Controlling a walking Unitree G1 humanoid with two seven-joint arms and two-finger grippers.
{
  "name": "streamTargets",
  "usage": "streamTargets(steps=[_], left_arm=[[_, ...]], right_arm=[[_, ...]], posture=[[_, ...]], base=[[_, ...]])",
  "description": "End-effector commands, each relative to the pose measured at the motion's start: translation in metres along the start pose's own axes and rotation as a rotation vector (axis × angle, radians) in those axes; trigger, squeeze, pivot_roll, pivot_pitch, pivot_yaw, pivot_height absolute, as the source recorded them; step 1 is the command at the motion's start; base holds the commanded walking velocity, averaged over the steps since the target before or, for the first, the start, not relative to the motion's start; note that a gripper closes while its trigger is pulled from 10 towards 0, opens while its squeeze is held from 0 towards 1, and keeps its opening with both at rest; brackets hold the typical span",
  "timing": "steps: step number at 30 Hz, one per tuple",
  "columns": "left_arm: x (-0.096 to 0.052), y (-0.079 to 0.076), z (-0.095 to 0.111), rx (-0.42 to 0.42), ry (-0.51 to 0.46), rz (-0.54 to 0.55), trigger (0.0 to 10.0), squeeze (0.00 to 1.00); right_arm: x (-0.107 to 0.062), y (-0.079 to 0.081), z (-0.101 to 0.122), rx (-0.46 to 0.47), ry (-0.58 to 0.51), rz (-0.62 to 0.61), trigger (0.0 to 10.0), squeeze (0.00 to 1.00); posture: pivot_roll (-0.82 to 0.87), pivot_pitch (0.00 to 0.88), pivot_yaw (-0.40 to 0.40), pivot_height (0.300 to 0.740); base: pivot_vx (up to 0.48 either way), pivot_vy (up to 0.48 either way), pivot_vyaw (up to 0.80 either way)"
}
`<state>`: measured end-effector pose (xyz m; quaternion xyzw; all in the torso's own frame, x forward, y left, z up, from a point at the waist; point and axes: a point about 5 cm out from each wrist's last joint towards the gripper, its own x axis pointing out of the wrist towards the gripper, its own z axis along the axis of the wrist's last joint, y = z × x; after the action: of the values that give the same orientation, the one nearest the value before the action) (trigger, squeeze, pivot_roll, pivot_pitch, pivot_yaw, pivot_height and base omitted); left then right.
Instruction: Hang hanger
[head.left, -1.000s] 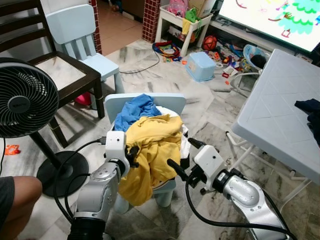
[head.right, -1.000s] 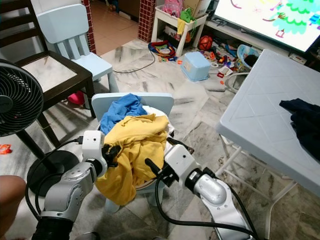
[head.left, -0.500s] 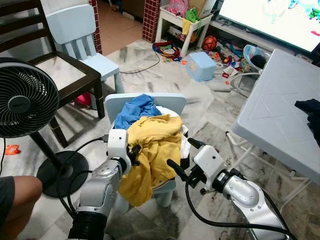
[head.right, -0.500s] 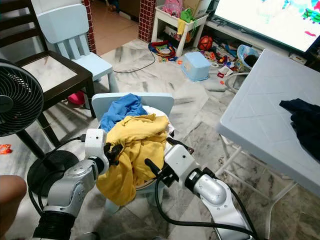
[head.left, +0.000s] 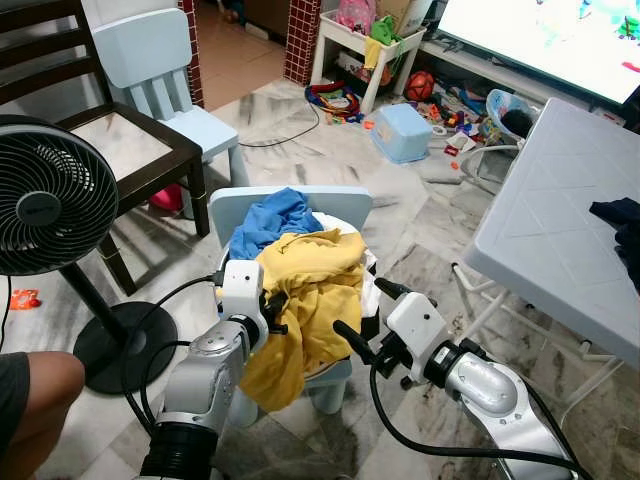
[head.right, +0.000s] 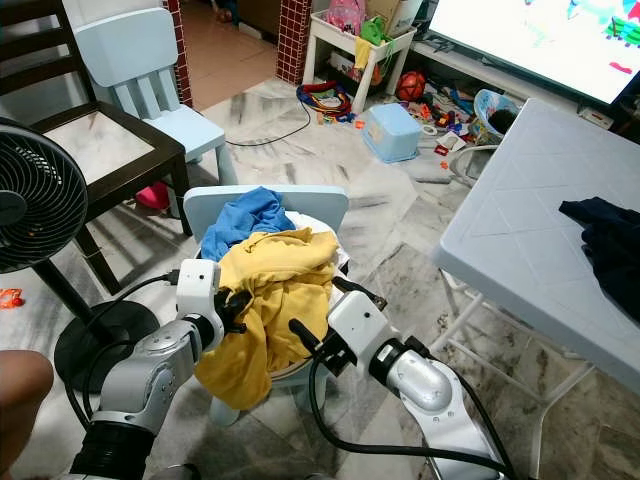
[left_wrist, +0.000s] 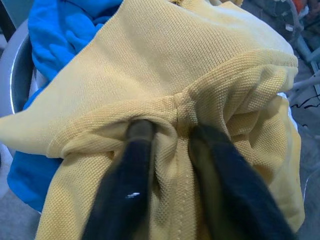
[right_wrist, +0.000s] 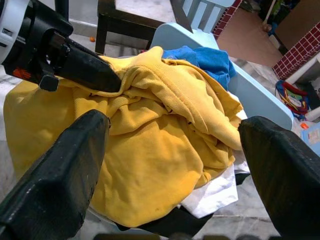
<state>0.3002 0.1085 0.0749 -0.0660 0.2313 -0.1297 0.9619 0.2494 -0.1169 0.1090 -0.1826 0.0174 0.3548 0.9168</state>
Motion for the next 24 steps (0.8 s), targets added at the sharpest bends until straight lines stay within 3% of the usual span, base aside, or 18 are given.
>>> streamTargets(steps=[1,20,22,24], left_arm=[[0.003,-0.008,-0.004,0.006,0.024,-0.037,0.0,0.00],[0.003,-0.003,-0.004,0.018,0.007,-0.015,0.0,0.00],[0.003,0.000,-0.003,0.017,-0.012,0.013,0.0,0.00],[0.001,0.005,0.008,0.062,-0.090,0.063,0.0,0.00]], right_arm=[[-0.002,0.000,-0.002,-0.011,0.012,0.001,10.0,0.00],[-0.001,0.000,-0.002,-0.011,0.009,0.006,10.0,0.00],[-0.001,0.000,-0.002,-0.011,0.008,0.006,10.0,0.00],[0.000,0.000,-0.002,-0.011,0.008,0.004,10.0,0.00]], posture=[[-0.05,0.128,-0.179,0.740],[-0.04,0.127,-0.185,0.740],[-0.04,0.126,-0.185,0.740],[-0.04,0.123,-0.185,0.740]], base=[[0.000,0.000,0.00],[0.000,0.000,0.00],[0.000,0.000,0.00],[0.000,0.000,0.00]])
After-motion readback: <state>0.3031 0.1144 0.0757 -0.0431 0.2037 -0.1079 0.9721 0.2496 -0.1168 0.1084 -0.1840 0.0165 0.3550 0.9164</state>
